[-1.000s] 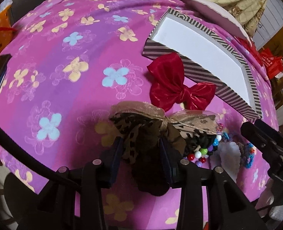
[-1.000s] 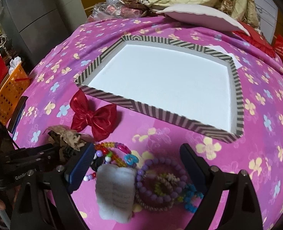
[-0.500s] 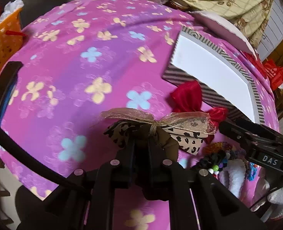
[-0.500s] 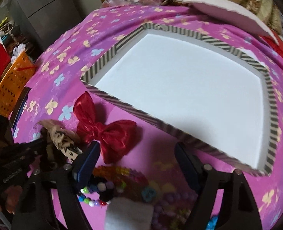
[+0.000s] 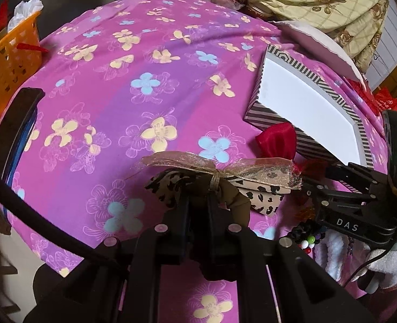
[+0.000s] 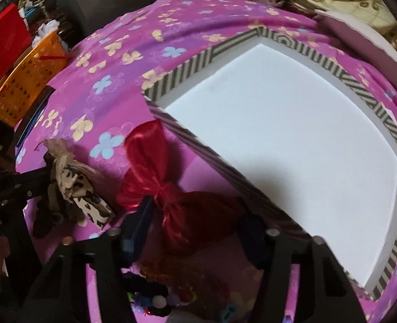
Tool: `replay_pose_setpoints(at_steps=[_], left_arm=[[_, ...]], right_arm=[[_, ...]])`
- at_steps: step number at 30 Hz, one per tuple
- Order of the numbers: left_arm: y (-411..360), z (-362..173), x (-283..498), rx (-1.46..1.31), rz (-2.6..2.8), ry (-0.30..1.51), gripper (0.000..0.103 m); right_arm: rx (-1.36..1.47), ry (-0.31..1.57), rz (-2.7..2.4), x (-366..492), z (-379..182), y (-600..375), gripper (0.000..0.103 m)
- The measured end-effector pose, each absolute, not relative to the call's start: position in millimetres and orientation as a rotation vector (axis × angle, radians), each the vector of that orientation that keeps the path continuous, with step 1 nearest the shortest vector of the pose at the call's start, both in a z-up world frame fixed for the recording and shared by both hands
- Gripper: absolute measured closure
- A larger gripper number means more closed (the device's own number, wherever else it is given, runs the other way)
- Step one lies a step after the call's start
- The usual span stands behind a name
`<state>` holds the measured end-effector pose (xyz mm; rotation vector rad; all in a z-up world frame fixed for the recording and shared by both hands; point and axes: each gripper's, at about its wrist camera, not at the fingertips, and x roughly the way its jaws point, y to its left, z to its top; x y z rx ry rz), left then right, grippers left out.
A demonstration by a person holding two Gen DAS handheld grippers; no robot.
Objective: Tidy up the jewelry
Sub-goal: 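Grasp the red satin bow with the right tool while the left tool lifts the leopard bow, then carry both bows over the white box and open both tools inside it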
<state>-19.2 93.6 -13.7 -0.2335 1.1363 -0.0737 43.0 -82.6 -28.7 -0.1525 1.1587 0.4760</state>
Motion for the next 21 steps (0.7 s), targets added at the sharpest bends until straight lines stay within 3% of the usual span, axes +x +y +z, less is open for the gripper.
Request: replay_pose_setpoints(at_steps=[2,7,21], left_arm=[[94,-15,-19,-0.237,-0.068,1.139,0.085],[96,-14,-20,-0.249,-0.060,1.138,0.085],[82,25,-22,-0.209,-0.080,1.059,0.085]], right_arm=[[-0.157,1.161,0.512,42,-28,-81,0.075],[-0.113,1.140,0.553,34,-21,-87,0.089],[0.058,1.003,0.503,23,32,-130,0.093]])
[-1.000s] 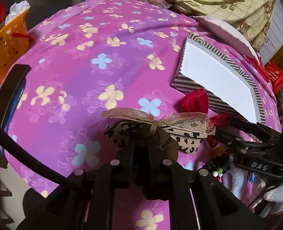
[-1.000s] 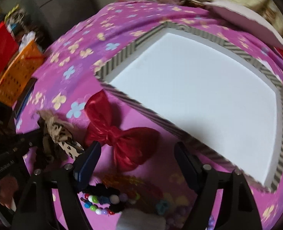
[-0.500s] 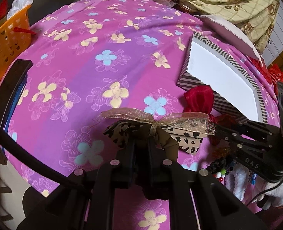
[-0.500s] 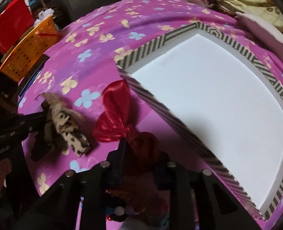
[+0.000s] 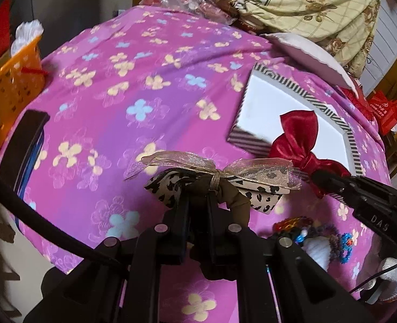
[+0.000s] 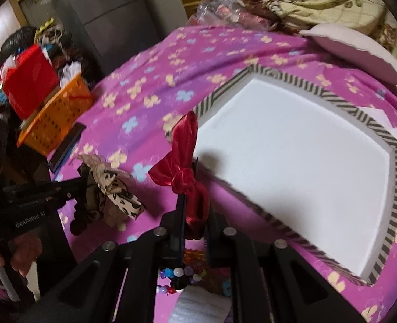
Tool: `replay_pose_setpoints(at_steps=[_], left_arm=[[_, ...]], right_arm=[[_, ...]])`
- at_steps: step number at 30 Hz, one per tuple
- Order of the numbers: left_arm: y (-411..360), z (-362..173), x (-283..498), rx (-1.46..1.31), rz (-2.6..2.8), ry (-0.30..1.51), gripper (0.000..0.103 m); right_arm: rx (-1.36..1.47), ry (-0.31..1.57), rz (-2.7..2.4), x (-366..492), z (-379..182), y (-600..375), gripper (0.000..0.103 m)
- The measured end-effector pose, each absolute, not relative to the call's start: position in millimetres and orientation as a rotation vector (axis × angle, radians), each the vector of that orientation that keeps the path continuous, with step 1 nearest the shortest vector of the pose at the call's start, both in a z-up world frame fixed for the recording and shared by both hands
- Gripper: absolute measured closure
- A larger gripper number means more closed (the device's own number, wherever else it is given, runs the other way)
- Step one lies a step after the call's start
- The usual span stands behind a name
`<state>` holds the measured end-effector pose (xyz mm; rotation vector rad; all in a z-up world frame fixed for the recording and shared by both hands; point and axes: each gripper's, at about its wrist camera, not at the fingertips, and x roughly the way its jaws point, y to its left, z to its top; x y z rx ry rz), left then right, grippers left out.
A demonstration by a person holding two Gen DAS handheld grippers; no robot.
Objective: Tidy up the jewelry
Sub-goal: 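Carry both bows over the white box and open both tools inside it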
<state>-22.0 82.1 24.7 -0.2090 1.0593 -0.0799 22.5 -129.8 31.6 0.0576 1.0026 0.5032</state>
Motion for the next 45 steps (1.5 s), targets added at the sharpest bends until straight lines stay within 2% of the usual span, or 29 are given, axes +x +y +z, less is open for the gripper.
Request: replay_pose_setpoints(at_steps=[10,17,37,41,45], left_arm=[[51,52,10,-0.159,-0.115,1.007,0.085],[23,51,45,-0.112,-0.133,1.012,0.085],[-14,-8,111,-0.033,-0.135,1.129,0.085],[-14,-10,112,-0.028,-0.128,1.137,0.084],[-14,-10,112,-0.025,-0.121,1.129,0.074]], right_arm=[[0.131,0.958,0.384,36,48,-166,0.093],[0.172,0.960,0.308,56,43,-186,0.092],[0.240,1.086,0.310,146,-14,-179,0.092],[0.259,1.113,0.324,154,-23,-177,0.086],[0.275,1.105,0.316,148,-22,-182,0.078]])
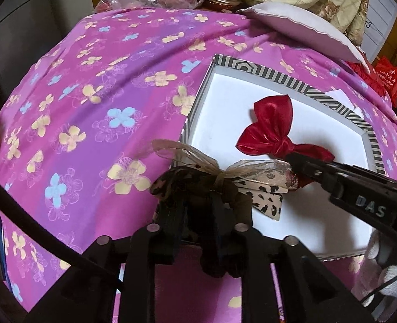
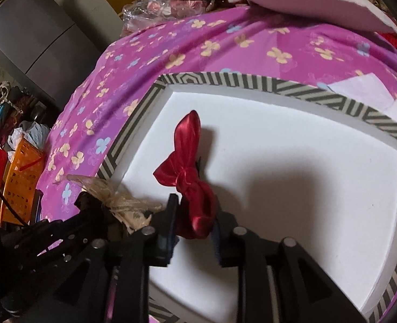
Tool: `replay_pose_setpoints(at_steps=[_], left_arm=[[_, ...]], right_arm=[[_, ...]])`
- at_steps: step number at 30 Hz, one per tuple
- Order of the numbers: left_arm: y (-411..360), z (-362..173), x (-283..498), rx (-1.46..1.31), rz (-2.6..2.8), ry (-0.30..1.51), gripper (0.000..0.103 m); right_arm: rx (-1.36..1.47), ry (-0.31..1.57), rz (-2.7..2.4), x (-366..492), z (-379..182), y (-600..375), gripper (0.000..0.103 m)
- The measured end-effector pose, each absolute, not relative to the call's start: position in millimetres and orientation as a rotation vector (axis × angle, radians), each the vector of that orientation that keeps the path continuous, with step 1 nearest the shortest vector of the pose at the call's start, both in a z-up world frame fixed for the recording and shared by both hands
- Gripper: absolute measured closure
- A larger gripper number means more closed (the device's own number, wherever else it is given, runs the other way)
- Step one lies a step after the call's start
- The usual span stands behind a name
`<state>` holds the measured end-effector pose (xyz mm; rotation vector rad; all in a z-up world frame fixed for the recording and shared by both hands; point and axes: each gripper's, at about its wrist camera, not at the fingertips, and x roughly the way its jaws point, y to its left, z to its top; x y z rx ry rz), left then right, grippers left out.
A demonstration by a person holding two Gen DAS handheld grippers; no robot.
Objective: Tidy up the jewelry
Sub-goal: 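Carry both bows over the white box and open both tools inside it, then grasp the white fluffy scrunchie with the right tool while the left tool grasps the black hair tie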
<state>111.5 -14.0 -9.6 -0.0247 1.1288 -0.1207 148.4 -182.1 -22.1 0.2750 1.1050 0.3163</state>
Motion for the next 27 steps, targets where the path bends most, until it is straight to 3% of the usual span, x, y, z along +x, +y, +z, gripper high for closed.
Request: replay_pose_setpoints(at_steps=[5,8,27], left_arm=[[-12,-3,106,-0.043,-0.132,1.115,0.065],[-12,6,98,-0.043,-0.141,1.100,0.062],[-8,49,21,-0.004,-0.140,0.989,0.061]], right_arm=[[0.306,1.066,0.298,131,-5,-200,0.063],[0.330,1.042,0.290,118,6,-210,0.063],[0.317,0.953,0.274,3,50,-217,0.053]])
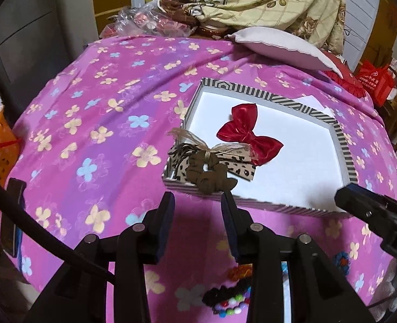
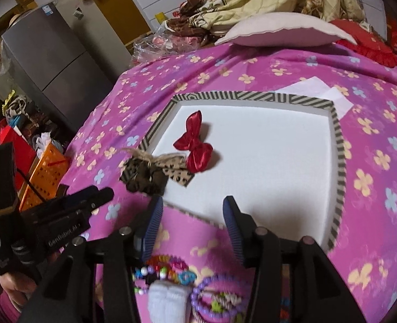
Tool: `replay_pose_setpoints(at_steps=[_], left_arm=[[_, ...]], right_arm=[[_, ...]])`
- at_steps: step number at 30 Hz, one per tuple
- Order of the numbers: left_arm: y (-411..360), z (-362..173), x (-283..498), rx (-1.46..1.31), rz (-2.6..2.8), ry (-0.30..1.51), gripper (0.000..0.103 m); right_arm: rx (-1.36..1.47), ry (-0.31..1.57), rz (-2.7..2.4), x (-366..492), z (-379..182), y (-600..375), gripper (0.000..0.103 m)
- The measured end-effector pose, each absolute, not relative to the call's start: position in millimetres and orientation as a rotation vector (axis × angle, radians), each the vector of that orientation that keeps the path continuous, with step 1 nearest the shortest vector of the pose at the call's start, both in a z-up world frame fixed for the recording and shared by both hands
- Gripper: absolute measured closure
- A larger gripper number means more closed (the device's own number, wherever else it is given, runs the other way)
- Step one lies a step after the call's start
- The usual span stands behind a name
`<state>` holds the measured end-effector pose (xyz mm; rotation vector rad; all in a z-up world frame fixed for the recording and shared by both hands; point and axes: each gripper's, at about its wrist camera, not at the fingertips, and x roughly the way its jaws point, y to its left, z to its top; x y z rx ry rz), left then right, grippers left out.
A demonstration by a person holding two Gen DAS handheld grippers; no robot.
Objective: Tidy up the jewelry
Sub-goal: 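Grasp the white fluffy scrunchie with the right tool while the left tool grasps the black hair tie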
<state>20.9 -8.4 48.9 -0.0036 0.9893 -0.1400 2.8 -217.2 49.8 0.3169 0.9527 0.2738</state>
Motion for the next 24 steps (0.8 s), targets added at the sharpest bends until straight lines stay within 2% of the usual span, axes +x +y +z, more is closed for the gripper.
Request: replay_pose_setpoints(at_steps=[9,24], left_arm=[[15,50,-10,-0.075,-0.164,1.010,0.061],[28,21,-51,-0.127,-0.300,1.109,0.060]], right_arm=[[0.309,0.961,0.258,-44,48,-221,0.053],[0.266,1.049,0.314,-94,21,-203,0.051]])
